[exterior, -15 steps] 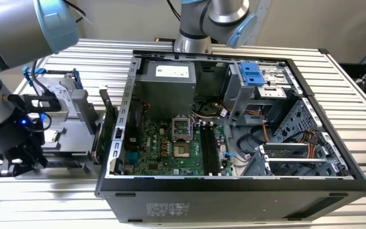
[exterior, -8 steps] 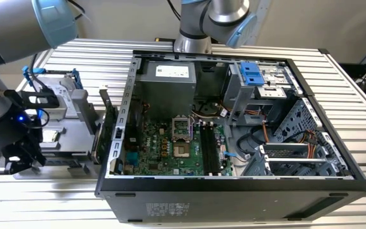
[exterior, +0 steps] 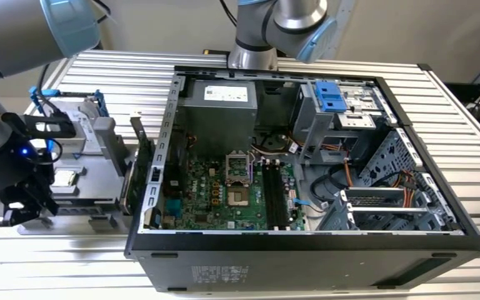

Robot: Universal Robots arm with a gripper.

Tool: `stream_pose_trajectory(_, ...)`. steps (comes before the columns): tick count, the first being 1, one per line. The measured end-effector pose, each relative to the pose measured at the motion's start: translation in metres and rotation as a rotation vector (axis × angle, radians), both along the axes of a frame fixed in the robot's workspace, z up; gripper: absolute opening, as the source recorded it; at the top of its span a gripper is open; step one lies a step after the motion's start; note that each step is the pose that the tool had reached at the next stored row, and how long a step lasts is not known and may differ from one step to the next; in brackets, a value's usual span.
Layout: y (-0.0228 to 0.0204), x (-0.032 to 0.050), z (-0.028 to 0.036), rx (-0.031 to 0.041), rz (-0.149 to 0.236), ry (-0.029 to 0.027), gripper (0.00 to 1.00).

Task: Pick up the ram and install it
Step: 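Pick up the ram and move it above insertion slot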

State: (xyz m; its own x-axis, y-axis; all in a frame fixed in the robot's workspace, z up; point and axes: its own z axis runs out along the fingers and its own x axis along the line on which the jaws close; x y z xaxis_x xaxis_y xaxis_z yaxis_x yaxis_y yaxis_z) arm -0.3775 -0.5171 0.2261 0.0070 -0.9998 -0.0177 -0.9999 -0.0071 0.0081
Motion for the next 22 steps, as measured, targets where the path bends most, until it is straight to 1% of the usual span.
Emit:
stream_pose_trajectory(9,0.0002,0.0,0.0079,-0.0001,0.0,0.0,0.0)
stream_pose_trajectory(22,0.0003,0.0,0.0221,0.0,0.0,0.0,0.0)
